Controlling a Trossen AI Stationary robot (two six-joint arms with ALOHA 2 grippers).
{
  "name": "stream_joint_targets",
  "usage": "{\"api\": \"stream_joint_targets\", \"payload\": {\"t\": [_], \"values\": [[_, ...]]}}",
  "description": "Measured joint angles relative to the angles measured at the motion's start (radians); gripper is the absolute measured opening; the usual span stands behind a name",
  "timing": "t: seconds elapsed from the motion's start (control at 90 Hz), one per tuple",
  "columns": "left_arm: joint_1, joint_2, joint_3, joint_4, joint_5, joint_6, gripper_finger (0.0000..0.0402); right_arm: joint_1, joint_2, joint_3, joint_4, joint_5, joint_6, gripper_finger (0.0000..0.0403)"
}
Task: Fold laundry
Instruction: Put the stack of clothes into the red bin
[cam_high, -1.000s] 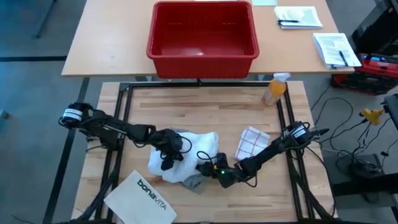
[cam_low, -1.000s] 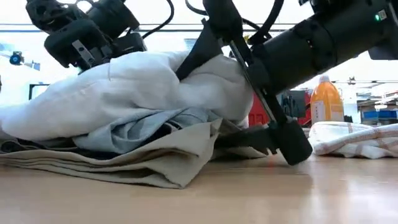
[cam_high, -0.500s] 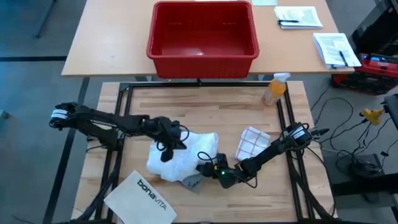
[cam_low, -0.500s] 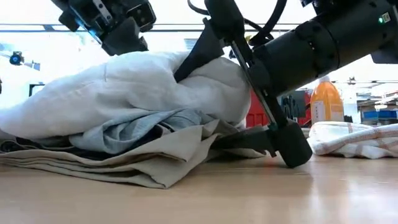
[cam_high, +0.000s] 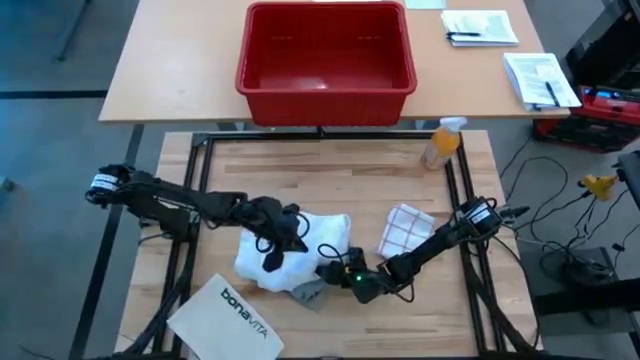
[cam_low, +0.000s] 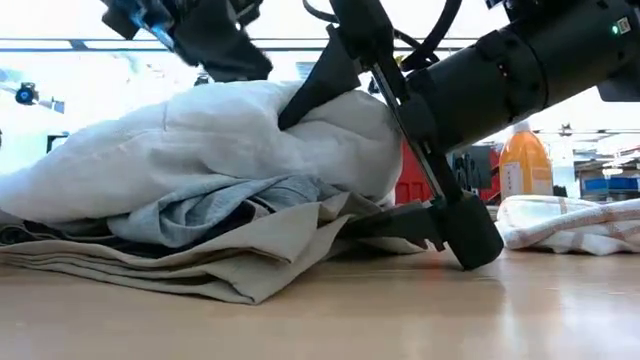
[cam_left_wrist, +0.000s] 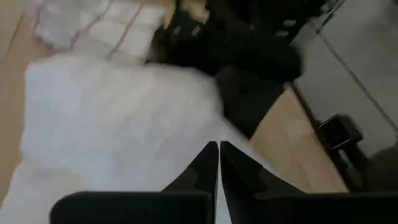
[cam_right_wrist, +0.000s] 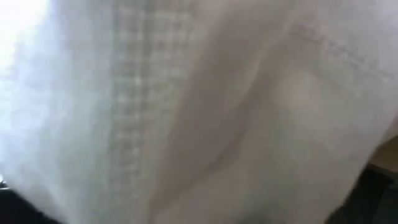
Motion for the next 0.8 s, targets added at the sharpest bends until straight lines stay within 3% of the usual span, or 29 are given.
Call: {"api": "stream_joint_targets", "payload": {"t": [0.1,0.244,0.622,0.8], "values": [[-0.019,0.021,-0.006,0.014,-0.002,0.016,0.0,0.0,-0.001,0.0,0.001,0.0,0.0,0.04],[-0.02,0.069,-0.03,-0.001,-0.168,-0.016,0.0,0.0,-0.002,0.0,0.013,0.001,-0.007,0.04],[-0.046,0.104,-0.036,0.065,-0.172,0.002,0.0,-0.004,-0.002,0.0,0.021,0.0,-0.013,0.04],[-0.044,0.116,-0.085,0.081,-0.258,0.063,0.0,-0.006,-0.002,0.0,0.022,0.001,-0.013,0.04]]}}
